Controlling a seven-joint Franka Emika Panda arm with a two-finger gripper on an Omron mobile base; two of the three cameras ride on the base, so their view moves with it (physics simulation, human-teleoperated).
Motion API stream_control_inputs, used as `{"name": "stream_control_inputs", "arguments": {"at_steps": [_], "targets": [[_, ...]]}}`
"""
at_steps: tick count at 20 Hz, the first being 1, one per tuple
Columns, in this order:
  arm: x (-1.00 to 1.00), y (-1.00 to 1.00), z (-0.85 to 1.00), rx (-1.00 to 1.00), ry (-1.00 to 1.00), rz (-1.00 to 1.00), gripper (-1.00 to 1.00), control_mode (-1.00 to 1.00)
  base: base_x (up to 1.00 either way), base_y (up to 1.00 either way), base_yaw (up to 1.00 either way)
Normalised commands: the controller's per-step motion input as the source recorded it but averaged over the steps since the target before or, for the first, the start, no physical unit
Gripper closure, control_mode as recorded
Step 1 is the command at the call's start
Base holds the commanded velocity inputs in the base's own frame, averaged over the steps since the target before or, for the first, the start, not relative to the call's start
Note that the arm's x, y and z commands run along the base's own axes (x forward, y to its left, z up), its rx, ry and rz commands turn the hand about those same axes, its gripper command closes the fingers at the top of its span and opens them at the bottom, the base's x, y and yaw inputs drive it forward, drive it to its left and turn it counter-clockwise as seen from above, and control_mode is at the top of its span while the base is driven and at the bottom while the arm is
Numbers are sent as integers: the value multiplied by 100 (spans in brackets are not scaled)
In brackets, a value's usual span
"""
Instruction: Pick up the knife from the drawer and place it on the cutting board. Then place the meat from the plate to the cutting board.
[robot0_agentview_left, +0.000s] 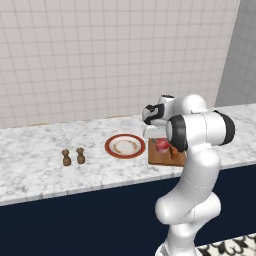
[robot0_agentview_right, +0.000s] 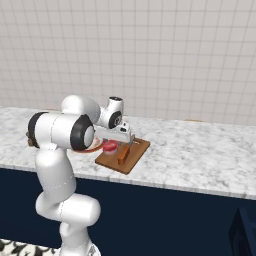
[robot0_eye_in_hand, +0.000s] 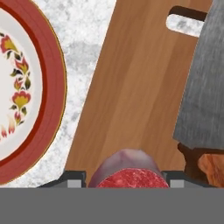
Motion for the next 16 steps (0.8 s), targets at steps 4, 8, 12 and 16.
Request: {"name": "stream_control_inputs", "arguments": {"at_steps": [4, 8, 12, 16], "targets": [[0, 8, -3, 0, 0, 0, 100, -100, 0, 0, 0], [0, 20, -5, 0, 0, 0, -100, -100, 0, 0, 0], [0, -1, -2, 0, -3, 0, -100, -100, 0, 0, 0], [0, -26, 0, 0, -4, 4, -100, -100, 0, 0, 0]]}}
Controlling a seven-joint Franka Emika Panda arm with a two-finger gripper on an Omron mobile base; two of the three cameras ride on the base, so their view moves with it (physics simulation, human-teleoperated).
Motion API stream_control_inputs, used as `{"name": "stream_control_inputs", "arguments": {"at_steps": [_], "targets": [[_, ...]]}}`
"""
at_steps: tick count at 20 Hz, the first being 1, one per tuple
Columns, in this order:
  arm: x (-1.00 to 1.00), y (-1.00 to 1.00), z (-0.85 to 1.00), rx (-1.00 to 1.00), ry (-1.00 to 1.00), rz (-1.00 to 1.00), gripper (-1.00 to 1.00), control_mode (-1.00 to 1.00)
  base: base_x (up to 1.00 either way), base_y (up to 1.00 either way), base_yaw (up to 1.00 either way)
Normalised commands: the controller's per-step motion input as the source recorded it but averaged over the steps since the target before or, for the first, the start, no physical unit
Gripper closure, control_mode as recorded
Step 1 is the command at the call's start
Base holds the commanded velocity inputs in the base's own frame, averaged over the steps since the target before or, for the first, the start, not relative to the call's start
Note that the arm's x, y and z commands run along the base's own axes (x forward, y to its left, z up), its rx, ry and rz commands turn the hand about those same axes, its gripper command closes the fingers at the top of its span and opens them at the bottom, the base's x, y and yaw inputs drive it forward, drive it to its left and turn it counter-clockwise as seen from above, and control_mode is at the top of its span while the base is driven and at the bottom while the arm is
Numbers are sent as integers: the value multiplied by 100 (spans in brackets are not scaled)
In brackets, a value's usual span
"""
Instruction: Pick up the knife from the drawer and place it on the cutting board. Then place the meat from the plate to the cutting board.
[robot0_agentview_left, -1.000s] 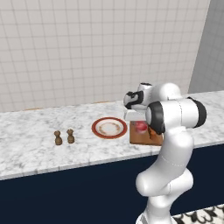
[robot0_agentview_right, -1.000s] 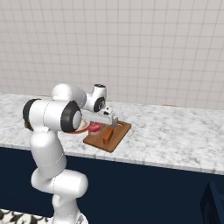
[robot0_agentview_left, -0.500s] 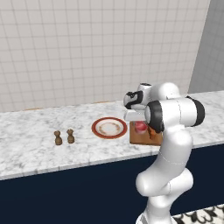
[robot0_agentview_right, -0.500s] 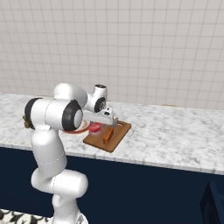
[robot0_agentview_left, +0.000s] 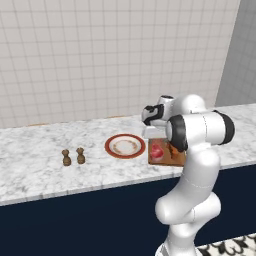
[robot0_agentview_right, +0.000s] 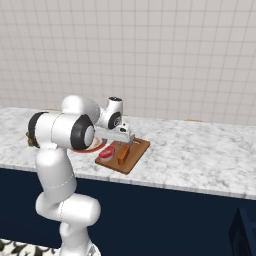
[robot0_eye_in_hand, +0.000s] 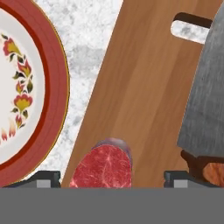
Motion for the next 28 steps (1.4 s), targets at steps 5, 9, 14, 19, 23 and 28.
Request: {"name": "stream_control_inputs", "arguments": {"at_steps": [5, 9, 14, 19, 23, 28], "targets": [[-8, -25, 41, 0, -11, 12, -100, -100, 0, 0, 0], [-80, 0, 97, 0, -22, 15, -100, -100, 0, 0, 0], [-100, 0, 85, 0, -27, 5, -100, -100, 0, 0, 0], [-100, 0, 62, 0, -47, 0, -100, -100, 0, 0, 0], [-100, 0, 56, 0, -59, 0, -100, -100, 0, 0, 0], [-100, 0, 42, -2, -59, 0, -100, -100, 0, 0, 0]]}}
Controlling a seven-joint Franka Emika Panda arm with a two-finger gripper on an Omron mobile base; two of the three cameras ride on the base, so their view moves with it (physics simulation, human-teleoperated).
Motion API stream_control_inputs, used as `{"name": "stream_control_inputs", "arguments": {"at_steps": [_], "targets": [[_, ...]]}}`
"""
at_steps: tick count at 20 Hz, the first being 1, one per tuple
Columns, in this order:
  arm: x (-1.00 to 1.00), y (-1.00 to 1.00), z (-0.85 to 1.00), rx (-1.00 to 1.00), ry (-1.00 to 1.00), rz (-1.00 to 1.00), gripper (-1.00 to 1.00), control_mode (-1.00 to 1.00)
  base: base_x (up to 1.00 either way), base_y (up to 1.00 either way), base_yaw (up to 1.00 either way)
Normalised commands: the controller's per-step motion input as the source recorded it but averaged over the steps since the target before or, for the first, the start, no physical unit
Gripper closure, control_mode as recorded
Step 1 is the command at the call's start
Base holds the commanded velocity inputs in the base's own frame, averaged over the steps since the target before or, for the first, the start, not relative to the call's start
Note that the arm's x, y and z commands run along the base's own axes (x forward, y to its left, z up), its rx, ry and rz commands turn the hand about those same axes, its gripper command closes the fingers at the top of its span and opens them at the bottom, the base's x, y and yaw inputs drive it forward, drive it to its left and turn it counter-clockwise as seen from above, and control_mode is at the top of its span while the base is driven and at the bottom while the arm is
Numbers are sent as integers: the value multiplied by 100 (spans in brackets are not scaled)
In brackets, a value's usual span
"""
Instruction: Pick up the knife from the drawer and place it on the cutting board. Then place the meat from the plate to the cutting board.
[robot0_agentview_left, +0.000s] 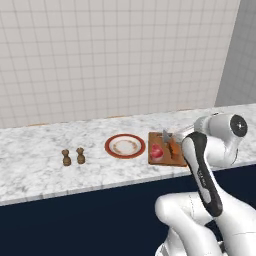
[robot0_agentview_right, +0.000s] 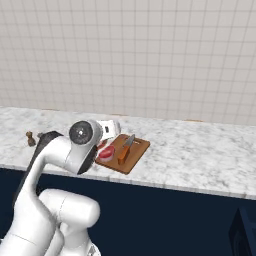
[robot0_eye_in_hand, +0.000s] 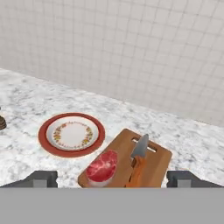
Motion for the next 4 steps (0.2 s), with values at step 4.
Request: {"name": "stream_control_inputs", "arguments": {"at_steps": [4], "targets": [[-100, 6, 49, -6, -54, 0, -100, -100, 0, 0, 0]]}}
